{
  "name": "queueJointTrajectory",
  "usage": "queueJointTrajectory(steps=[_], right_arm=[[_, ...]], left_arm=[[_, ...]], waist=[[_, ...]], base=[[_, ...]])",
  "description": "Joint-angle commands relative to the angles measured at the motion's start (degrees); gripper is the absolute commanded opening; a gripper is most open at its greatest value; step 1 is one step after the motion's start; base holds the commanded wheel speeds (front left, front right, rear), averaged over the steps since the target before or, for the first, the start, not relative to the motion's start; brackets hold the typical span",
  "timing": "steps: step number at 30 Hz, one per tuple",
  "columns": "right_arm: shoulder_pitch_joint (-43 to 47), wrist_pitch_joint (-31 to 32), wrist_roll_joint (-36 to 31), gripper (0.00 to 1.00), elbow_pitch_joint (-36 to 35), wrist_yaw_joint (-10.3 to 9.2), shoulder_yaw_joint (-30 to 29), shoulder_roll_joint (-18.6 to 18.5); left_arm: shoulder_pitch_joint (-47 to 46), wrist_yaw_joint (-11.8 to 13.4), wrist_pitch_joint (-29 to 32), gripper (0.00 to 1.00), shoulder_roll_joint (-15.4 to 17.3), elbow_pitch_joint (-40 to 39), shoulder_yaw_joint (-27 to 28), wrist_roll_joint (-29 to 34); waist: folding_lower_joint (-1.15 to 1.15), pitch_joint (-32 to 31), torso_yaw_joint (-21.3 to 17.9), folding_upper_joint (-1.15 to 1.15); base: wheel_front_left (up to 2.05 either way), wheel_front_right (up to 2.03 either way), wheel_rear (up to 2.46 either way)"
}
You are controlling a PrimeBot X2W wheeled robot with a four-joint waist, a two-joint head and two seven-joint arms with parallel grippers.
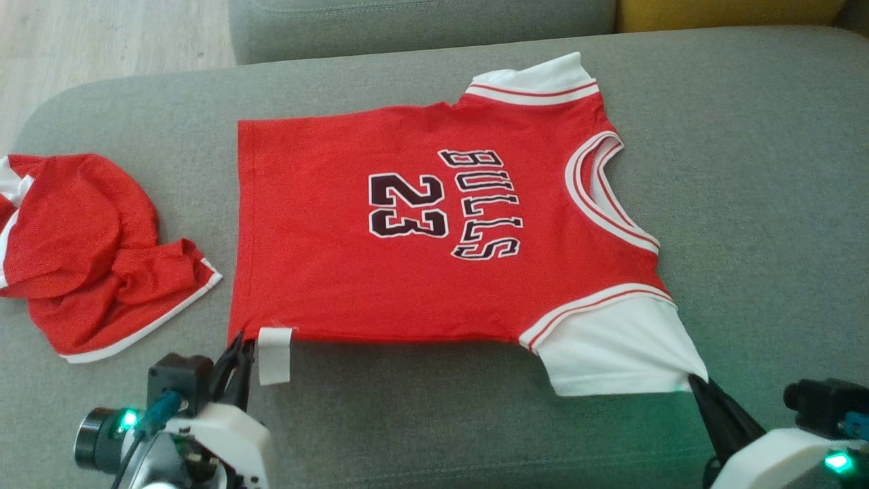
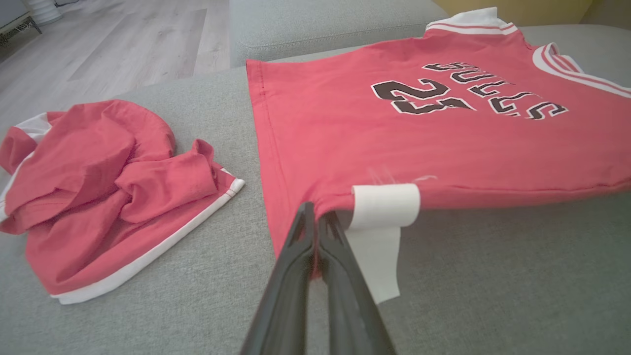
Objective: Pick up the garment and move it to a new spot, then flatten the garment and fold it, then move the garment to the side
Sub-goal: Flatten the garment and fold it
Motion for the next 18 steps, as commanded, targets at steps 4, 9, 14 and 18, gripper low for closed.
queueJointTrajectory(steps=[4, 9, 14, 18], right_arm=[[0.02, 3.49, -0.80, 0.00, -5.95, 0.21, -0.39, 0.01], [-2.49, 6.42, -0.51, 0.00, -6.19, 0.21, -1.59, 0.49], [-8.77, 8.17, 0.24, 0.00, -3.58, 0.21, -2.80, 0.27], [-15.60, 9.65, 1.15, 0.00, -0.71, 0.21, -2.59, -0.72]], left_arm=[[-0.46, 0.29, 3.08, 0.00, 2.28, -5.97, 2.12, 0.66], [-1.28, -1.13, 9.41, 0.00, 3.66, -7.76, 1.97, -1.08], [-5.27, -2.89, 15.03, 0.00, 4.59, -7.08, 1.79, -2.99], [-10.03, -4.68, 19.60, 0.00, 5.17, -5.60, 1.51, -4.74]], waist=[[0.00, 0.19, -0.30, 0.00], [0.00, 1.59, -0.42, 0.00], [0.00, 4.99, -0.15, 0.00], [0.00, 8.36, 0.20, 0.00]], base=[[0.00, 0.00, 0.00], [0.00, 0.00, 0.00], [0.00, 0.00, 0.00], [0.00, 0.00, 0.00]])
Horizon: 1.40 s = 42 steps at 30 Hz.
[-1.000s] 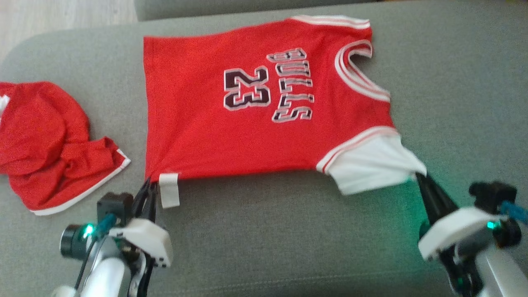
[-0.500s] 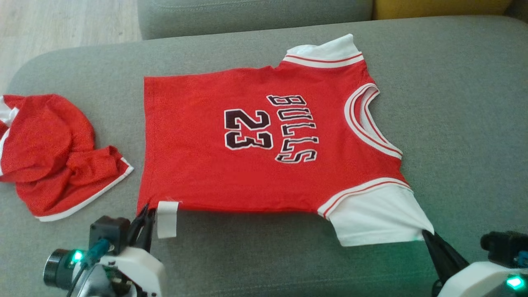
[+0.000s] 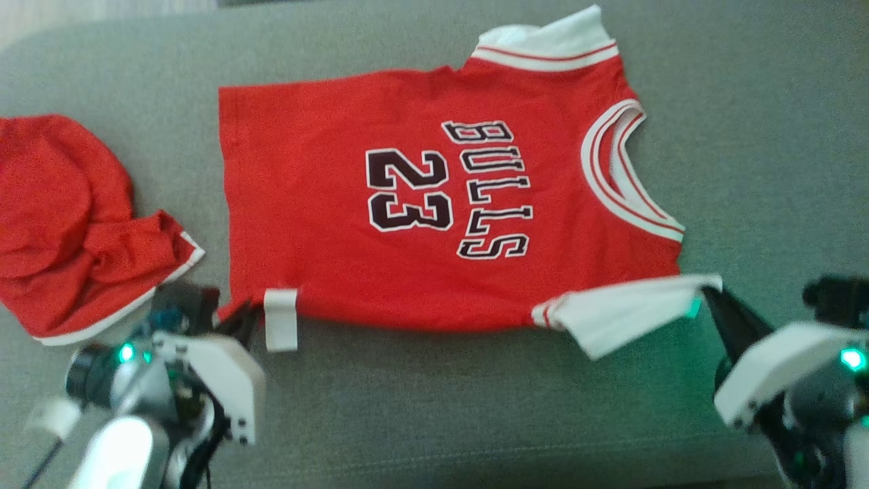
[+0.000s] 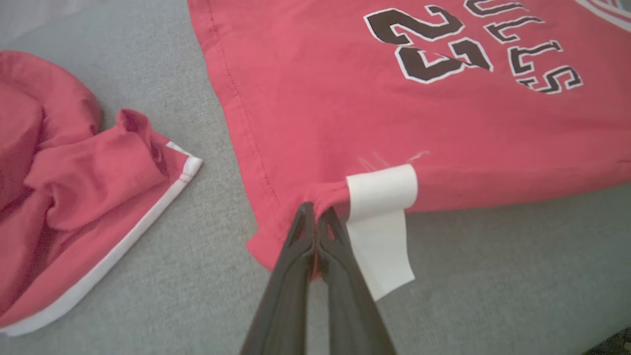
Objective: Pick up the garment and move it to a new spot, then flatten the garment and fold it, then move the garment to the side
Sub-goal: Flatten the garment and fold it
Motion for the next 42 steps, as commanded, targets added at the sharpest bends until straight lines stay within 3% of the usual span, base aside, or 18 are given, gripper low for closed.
queueJointTrajectory(steps=[1, 9, 15, 16, 17, 18, 19, 26, 33, 38, 42], right_arm=[[-4.81, 0.62, 0.74, 0.00, -0.75, 0.21, 1.22, -1.80], [-18.43, -0.37, 2.83, 0.00, 8.39, 0.21, 3.23, -5.22], [-24.98, -5.39, 4.63, 0.00, 15.62, 0.21, 6.37, -6.93], [-25.65, -6.79, 4.88, 0.16, 16.68, 0.21, 6.99, -7.25], [-25.65, -6.79, 4.88, 0.16, 16.68, 0.21, 6.99, -7.25], [-26.11, -8.10, 4.98, 0.65, 17.67, 0.21, 7.81, -7.68], [-26.54, -10.06, 5.18, 1.00, 18.33, 0.21, 8.46, -8.01], [-25.58, -23.61, 4.87, 1.00, 21.85, 0.21, 10.96, -8.96], [-22.03, -38.20, -0.54, 1.00, 20.19, 0.21, 10.23, -9.08], [-18.03, -42.21, -3.12, 1.00, 17.30, 0.21, 9.79, -7.99], [-14.07, -42.37, -4.14, 1.00, 14.88, 0.21, 9.67, -6.77]], left_arm=[[-4.92, -0.72, 1.44, 0.00, 1.70, -0.86, 1.96, -0.76], [-13.57, -3.37, 4.46, 0.00, 1.95, 3.90, 1.82, -3.17], [-17.12, -4.21, 2.94, 0.00, 1.09, 8.36, 1.55, -4.16], [-17.45, -4.27, 2.17, 0.24, 0.81, 9.03, 1.55, -4.31], [-17.45, -4.27, 2.17, 0.24, 0.81, 9.03, 1.55, -4.31], [-17.76, -4.02, 0.96, 0.82, 0.49, 9.68, 1.67, -4.18], [-17.85, -3.77, -0.03, 1.00, 0.03, 10.49, 1.72, -4.22], [-15.83, 0.75, -13.02, 1.00, -4.30, 12.95, 3.96, -3.78], [-12.76, 6.22, -28.73, 1.00, -8.25, 11.65, 5.23, -0.81], [-10.83, 8.71, -35.85, 1.00, -9.67, 10.57, 4.74, 1.50], [-8.67, 10.09, -37.90, 1.00, -10.28, 9.47, 4.31, 2.66]], waist=[[0.00, 2.81, 0.36, 0.00], [0.00, 6.77, 0.94, 0.00], [0.00, 8.55, 1.42, 0.00], [0.00, 8.77, 1.48, 0.00], [0.00, 8.77, 1.48, 0.00], [0.00, 8.96, 1.56, 0.00], [0.00, 9.09, 1.66, 0.00], [0.00, 8.78, 1.80, 0.00], [0.00, 7.22, 1.70, 0.00], [0.00, 5.12, 1.45, 0.00], [0.00, 3.06, 1.05, 0.00]], base=[[0.00, 0.00, 0.00], [0.00, 0.00, 0.00], [0.00, 0.00, 0.00], [0.00, 0.00, 0.00], [0.00, 0.00, 0.00], [0.00, 0.00, 0.00], [0.00, 0.00, 0.00], [0.00, 0.00, 0.00], [0.00, 0.00, 0.00], [0.00, 0.00, 0.00], [0.00, 0.00, 0.00]])
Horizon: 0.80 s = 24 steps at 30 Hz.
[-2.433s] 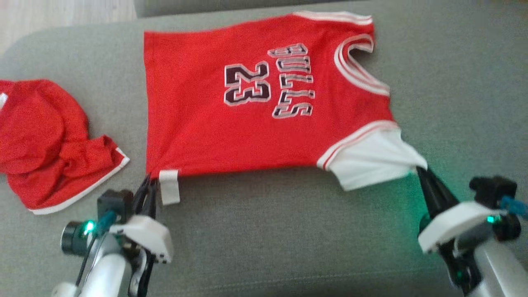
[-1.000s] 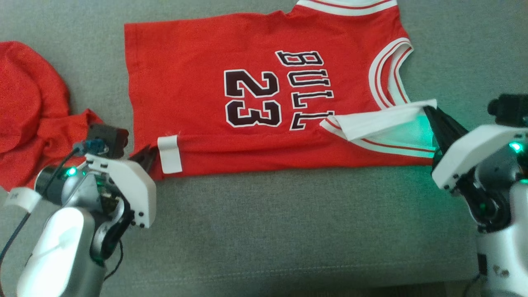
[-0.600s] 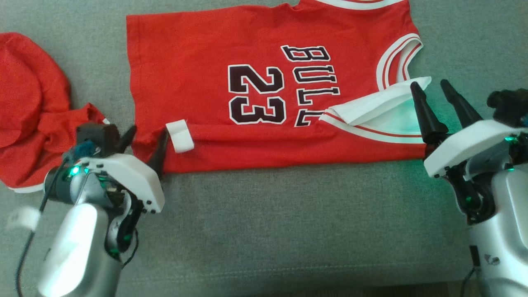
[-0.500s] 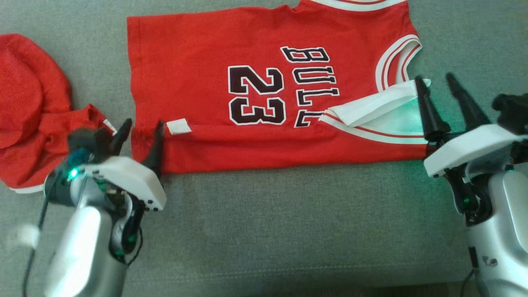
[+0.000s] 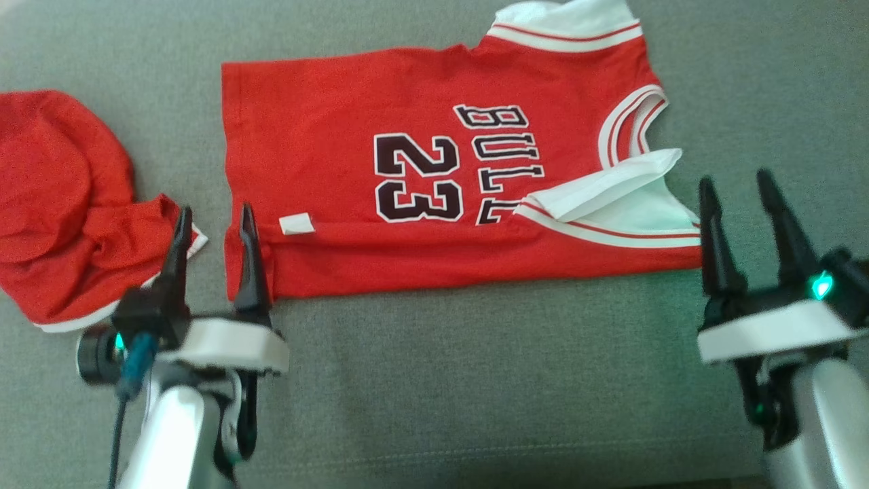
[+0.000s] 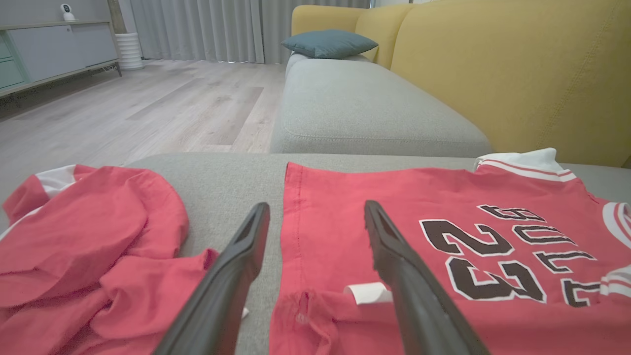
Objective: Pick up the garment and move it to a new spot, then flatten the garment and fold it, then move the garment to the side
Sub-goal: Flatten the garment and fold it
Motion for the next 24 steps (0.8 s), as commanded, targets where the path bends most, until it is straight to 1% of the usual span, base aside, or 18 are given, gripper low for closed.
queueJointTrajectory(steps=[1, 6, 12, 24], right_arm=[[1.01, -0.27, -0.49, 1.00, -2.50, 0.21, 0.93, 0.15], [5.05, 1.09, -1.84, 1.00, -4.92, 0.21, 1.01, 1.45], [7.75, 2.67, -2.67, 1.00, -7.11, 0.21, 0.64, 2.53], [8.03, 3.73, -3.21, 1.00, -8.00, 0.21, 0.23, 2.95]], left_arm=[[0.34, 0.60, -0.63, 1.00, 0.53, -2.21, 1.76, 0.60], [3.59, 1.51, -1.09, 1.00, 0.44, -2.60, 1.05, 1.33], [5.65, 2.05, -1.03, 1.00, 1.09, -2.37, 0.83, 1.52], [5.34, 2.14, -0.43, 1.00, 1.39, -2.16, 0.14, 1.28]], waist=[[0.00, -1.13, -0.32, 0.00], [0.00, -3.11, -0.81, 0.00], [0.00, -4.27, -1.14, 0.00], [0.00, -4.04, -1.04, 0.00]], base=[[0.00, 0.00, 0.00], [0.00, 0.00, 0.00], [0.00, 0.00, 0.00], [0.00, 0.00, 0.00]])
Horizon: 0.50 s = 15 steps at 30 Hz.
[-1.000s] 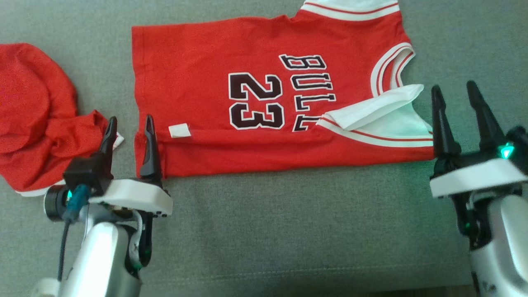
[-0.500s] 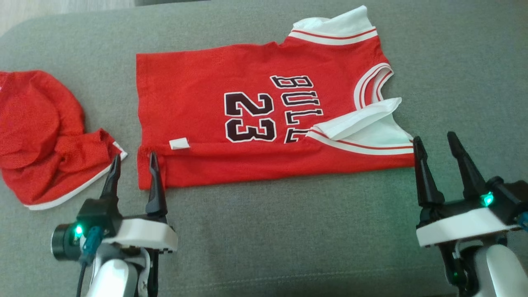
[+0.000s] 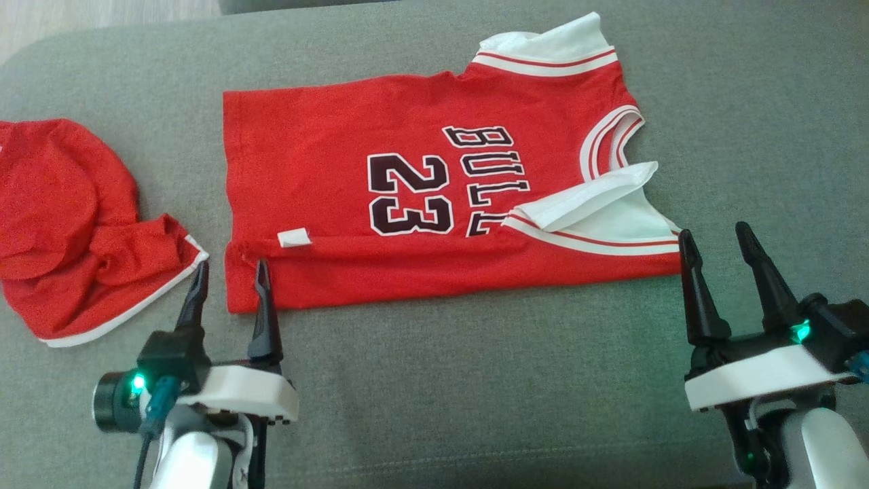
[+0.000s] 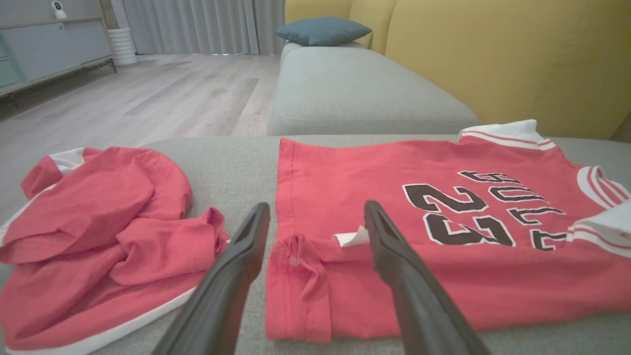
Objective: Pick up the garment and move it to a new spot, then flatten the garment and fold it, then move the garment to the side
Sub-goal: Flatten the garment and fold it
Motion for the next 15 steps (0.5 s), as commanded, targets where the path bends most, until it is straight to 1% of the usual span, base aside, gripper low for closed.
queueJointTrajectory(steps=[1, 8, 11, 15], right_arm=[[-0.65, 0.34, -0.29, 1.00, -2.07, 0.21, 0.87, -0.17], [-2.43, 2.11, -0.25, 1.00, 0.25, 0.21, 2.19, -1.48], [-3.63, 2.41, -0.06, 1.00, 2.26, 0.21, 2.50, -2.02], [-5.36, 2.77, 0.41, 1.00, 6.06, 0.21, 1.34, -2.70]], left_arm=[[-1.68, 0.28, 0.28, 1.00, 0.99, -1.28, 1.65, 0.15], [-3.81, -1.39, 3.06, 1.00, 0.66, 2.60, 0.50, -1.39], [-5.28, -2.11, 3.71, 1.00, 0.30, 5.05, 0.26, -2.27], [-7.45, -3.21, 4.09, 1.00, 0.03, 8.31, 0.39, -3.67]], waist=[[0.00, 0.27, 0.08, 0.00], [0.00, 3.02, 0.36, 0.00], [0.00, 4.50, 0.52, 0.00], [0.00, 6.33, 0.81, 0.00]], base=[[0.00, 0.00, 0.00], [0.00, 0.00, 0.00], [0.00, 0.00, 0.00], [0.00, 0.00, 0.00]])
